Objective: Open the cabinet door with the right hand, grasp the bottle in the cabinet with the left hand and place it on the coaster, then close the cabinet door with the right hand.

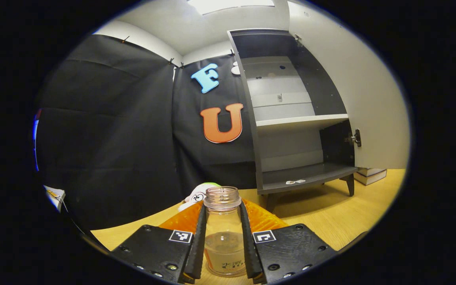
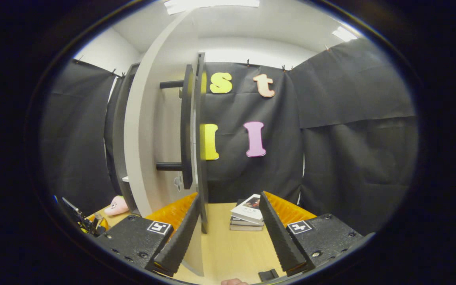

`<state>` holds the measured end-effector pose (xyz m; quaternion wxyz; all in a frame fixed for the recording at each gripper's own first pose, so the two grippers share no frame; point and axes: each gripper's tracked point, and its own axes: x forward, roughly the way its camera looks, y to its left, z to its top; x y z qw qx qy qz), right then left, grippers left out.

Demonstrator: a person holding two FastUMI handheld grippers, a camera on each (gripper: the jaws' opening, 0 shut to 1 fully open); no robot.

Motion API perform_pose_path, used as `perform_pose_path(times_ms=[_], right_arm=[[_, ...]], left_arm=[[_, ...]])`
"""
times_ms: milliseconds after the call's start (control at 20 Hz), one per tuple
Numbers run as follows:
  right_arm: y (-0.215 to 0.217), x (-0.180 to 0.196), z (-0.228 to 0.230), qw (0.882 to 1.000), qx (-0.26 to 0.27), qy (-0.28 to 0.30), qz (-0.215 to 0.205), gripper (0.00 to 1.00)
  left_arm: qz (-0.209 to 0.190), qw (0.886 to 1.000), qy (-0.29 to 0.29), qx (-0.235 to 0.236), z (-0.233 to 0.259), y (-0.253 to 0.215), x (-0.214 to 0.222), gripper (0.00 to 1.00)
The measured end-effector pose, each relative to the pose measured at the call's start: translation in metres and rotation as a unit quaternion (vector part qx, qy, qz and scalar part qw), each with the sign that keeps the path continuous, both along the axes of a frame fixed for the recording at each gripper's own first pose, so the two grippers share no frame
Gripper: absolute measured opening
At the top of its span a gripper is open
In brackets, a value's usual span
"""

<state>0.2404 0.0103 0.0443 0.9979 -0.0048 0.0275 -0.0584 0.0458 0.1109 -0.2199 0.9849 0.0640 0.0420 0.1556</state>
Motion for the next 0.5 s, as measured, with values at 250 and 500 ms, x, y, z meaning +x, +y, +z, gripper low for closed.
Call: perform_pose_path(times_ms=[250, 500], right_arm=[[-0.0002, -0.0002, 0.0010, 1.000, 0.002, 0.002, -0.001, 0.92], [-0.0001, -0.0008, 0.0011, 1.000, 0.000, 0.001, -0.001, 0.92]], left_arm=[[-0.011, 1.000, 0.000, -0.005, -0.0032, -0.0038, 0.0025, 0.47], [-0.017, 1.000, 0.005, -0.009, -0.0041, -0.0054, 0.0031, 0.65]])
